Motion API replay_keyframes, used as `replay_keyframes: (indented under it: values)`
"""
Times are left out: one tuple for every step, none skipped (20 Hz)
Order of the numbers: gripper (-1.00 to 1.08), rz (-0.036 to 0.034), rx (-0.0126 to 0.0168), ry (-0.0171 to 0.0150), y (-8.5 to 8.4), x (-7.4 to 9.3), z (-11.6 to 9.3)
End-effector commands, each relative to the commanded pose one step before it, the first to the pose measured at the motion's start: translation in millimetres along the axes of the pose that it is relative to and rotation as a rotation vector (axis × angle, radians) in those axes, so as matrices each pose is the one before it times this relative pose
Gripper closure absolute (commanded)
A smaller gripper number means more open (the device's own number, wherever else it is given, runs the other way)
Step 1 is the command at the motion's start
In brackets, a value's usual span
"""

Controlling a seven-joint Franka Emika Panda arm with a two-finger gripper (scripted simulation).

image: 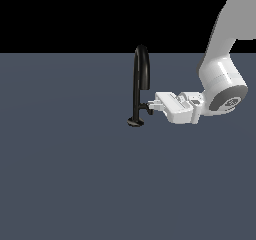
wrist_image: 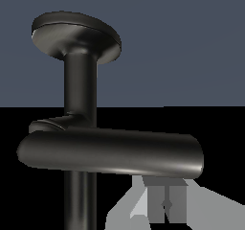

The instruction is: Turn on the faucet by rotating a designated handle.

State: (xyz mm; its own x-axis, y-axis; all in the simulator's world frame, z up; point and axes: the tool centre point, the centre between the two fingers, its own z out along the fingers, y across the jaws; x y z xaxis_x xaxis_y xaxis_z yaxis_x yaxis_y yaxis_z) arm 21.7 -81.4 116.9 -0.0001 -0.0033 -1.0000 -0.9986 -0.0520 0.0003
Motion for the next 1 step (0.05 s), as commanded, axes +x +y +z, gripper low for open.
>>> replay_keyframes:
  values:
    - [1.08, 0.03795, 0.005, -0.00325, 14.25, 30.34, -0.05]
